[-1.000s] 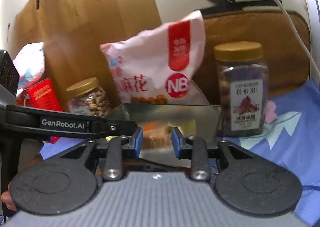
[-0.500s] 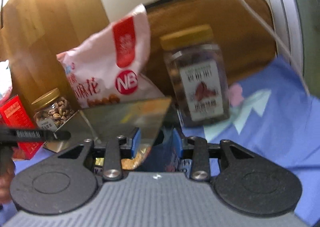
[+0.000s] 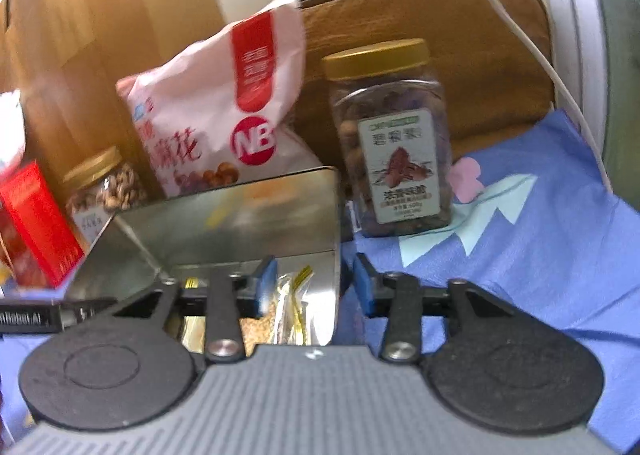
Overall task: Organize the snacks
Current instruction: 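Carry the mooncake over the open tin box and release it inside, then grasp the square cookie pack with the left gripper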
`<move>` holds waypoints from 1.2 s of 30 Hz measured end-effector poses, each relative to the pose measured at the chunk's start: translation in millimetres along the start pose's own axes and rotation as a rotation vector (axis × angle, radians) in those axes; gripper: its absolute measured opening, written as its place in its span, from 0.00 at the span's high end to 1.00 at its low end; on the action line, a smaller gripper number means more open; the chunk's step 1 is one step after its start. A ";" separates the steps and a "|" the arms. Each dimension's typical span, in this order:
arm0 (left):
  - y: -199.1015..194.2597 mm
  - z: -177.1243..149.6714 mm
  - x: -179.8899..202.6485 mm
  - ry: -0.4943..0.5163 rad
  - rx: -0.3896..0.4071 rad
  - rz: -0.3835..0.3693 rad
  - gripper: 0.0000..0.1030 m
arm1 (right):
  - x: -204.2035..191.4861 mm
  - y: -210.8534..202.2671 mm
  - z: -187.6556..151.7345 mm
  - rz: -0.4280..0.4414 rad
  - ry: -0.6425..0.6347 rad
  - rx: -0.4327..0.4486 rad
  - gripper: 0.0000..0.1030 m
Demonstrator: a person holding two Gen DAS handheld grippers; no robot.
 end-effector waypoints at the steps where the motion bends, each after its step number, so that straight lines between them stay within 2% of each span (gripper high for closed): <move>1: -1.7 2.0 -3.1 -0.013 -0.012 -0.008 0.63 | -2.5 0.0 -0.8 0.000 -0.017 0.000 0.50; 3: -18.0 5.2 -15.1 -0.048 0.016 -0.020 0.60 | -3.5 -9.2 0.0 0.010 -0.012 0.026 0.52; 4: -27.8 7.6 -21.4 -0.056 0.047 -0.022 0.54 | -1.8 -20.0 4.5 0.019 0.009 0.078 0.52; 6: -48.7 4.9 -38.2 -0.074 0.101 -0.020 0.52 | -2.1 -49.4 13.1 0.022 0.032 0.176 0.51; 8: -62.3 -6.2 -51.1 -0.089 0.102 -0.044 0.52 | -6.2 -78.3 11.7 0.056 0.041 0.231 0.51; 10: -71.8 -24.1 -57.5 -0.086 0.087 -0.085 0.52 | -12.7 -91.4 -3.4 0.097 0.061 0.193 0.50; 13: -79.2 -57.2 -59.8 -0.051 0.067 -0.109 0.51 | -35.3 -95.8 -37.3 0.221 0.086 0.091 0.50; 16: -77.6 -82.7 -69.5 -0.068 0.044 -0.099 0.50 | -74.1 -82.8 -63.3 0.312 0.002 -0.021 0.51; 19: -69.4 -97.4 -93.7 -0.159 -0.012 -0.091 0.50 | -112.4 -62.3 -71.3 0.344 -0.122 -0.093 0.51; 22: -69.7 -105.0 -112.5 -0.235 -0.030 -0.091 0.50 | -131.4 -37.5 -72.2 0.307 -0.231 -0.121 0.51; 24: -71.9 -109.1 -114.4 -0.243 -0.040 -0.111 0.50 | -129.9 -13.9 -73.6 0.271 -0.238 -0.155 0.51; 26: -73.9 -115.4 -109.6 -0.230 -0.050 -0.135 0.50 | -122.7 1.6 -83.5 0.258 -0.198 -0.227 0.50; 28: -73.9 -120.2 -106.8 -0.213 -0.058 -0.162 0.50 | -127.2 -3.0 -89.3 0.301 -0.155 -0.250 0.50; 30: -73.0 -125.5 -103.2 -0.212 -0.071 -0.187 0.50 | -142.8 -20.8 -100.1 0.406 -0.135 -0.289 0.50; 32: -74.9 -127.9 -101.6 -0.213 -0.065 -0.204 0.46 | -154.0 -36.3 -111.0 0.466 -0.137 -0.310 0.50; 36: -78.9 -130.0 -102.1 -0.228 -0.060 -0.209 0.42 | -160.1 -41.0 -123.5 0.483 -0.128 -0.339 0.50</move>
Point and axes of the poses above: each gripper's, at about its wrist camera, not at the fingertips, and y roughly the way its jaws point, x to its right, z to its top, the point moved 9 cm from there along y, roughly the way its jaws point, and after that the axes turned 13 degrees about z, right-handed, at the moved point
